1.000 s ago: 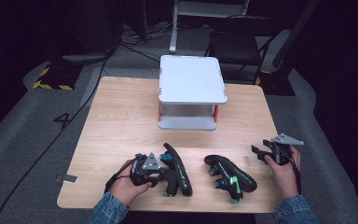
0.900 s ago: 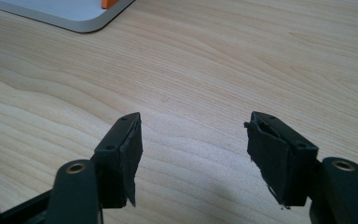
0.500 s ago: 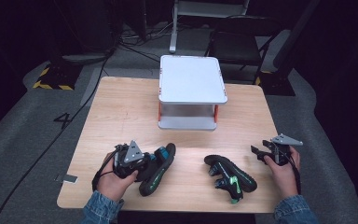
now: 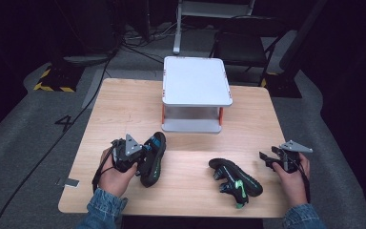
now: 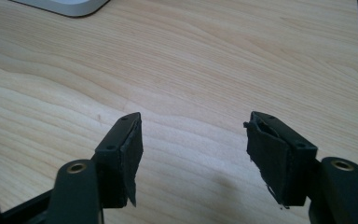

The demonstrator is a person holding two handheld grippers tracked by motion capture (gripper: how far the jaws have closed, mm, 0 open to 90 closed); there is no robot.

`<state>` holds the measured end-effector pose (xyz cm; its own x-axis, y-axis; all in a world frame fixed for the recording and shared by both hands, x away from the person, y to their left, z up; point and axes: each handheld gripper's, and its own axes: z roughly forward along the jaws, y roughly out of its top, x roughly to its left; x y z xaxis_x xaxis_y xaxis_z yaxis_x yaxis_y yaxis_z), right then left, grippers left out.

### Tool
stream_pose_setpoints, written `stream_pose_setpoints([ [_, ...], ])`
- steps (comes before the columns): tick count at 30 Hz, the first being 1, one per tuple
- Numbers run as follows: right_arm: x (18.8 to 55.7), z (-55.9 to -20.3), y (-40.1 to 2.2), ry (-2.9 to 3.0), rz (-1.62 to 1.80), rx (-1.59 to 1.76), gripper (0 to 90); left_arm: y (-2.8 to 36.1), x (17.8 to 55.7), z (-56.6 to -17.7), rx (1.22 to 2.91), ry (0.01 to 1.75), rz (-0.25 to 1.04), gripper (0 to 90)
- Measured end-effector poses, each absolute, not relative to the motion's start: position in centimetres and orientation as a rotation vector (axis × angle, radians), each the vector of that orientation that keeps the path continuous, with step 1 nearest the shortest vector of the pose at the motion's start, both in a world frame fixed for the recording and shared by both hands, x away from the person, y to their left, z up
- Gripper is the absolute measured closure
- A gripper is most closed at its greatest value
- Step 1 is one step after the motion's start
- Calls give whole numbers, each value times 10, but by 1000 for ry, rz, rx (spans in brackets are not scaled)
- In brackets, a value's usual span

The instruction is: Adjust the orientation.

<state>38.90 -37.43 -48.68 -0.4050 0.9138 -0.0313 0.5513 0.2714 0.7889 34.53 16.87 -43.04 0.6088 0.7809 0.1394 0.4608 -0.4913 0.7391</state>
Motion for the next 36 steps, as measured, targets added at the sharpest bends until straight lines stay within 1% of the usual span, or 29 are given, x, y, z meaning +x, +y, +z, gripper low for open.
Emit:
stream_pose_setpoints([
  [5,385,-487,-378,2046,980,1333,366,161,347,-430,2167,956,557,804],
  [7,384,-488,-378,2052,969,1330,366,149,348,-431,2169,943,522,788],
  [8,384,-488,-378,2052,969,1330,366,149,348,-431,2169,943,522,778],
  [9,384,-488,-377,2054,968,1329,366,144,349,-432,2167,928,526,778],
  [10,384,-488,-377,2060,967,1324,365,134,351,-435,2176,897,524,758],
  [11,384,-488,-377,2060,967,1324,365,134,351,-435,2176,897,524,749],
  [16,381,-489,-376,2066,957,1327,365,108,356,-448,2207,817,519,717],
  [26,381,-490,-374,2072,952,1330,364,98,354,-448,2211,804,514,725],
  [29,381,-491,-373,2077,948,1317,364,90,352,-448,2210,766,487,732],
  [32,380,-491,-373,2073,946,1325,365,86,351,-449,2211,748,486,731],
  [36,380,-490,-375,2072,950,1321,364,82,350,-449,2207,781,490,722],
])
